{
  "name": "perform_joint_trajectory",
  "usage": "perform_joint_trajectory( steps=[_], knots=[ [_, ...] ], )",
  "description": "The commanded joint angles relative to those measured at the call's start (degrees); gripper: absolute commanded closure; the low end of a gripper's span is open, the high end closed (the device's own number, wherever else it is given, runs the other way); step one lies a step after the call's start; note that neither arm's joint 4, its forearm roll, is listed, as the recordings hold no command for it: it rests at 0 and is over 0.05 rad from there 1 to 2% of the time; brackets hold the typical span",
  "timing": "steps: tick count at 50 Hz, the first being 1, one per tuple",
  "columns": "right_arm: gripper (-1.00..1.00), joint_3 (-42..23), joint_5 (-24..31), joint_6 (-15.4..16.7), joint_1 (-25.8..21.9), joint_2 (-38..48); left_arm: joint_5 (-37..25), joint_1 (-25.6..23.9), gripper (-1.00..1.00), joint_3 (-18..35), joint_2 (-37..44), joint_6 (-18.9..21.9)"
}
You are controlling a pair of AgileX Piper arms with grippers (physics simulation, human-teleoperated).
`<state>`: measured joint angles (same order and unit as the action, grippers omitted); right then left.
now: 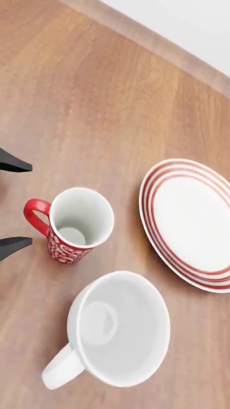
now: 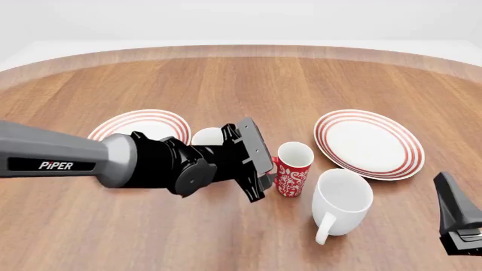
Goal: Put the red mug on the left plate.
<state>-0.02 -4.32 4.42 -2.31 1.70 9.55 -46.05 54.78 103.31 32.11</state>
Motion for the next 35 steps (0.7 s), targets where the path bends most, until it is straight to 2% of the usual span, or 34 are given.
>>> perform_joint_trajectory(
  steps=[1,35],
  knots=[
    [-1.00,0.00,1.35,-0.03,0.06,-1.40,0.02,0.87,-1.00,1.13,0.91,0.78],
    [-1.00,0.00,1.51,-0.16,0.21,-1.60,1.60,-0.04,-1.00,1.72,2.37,0.23]
  ],
)
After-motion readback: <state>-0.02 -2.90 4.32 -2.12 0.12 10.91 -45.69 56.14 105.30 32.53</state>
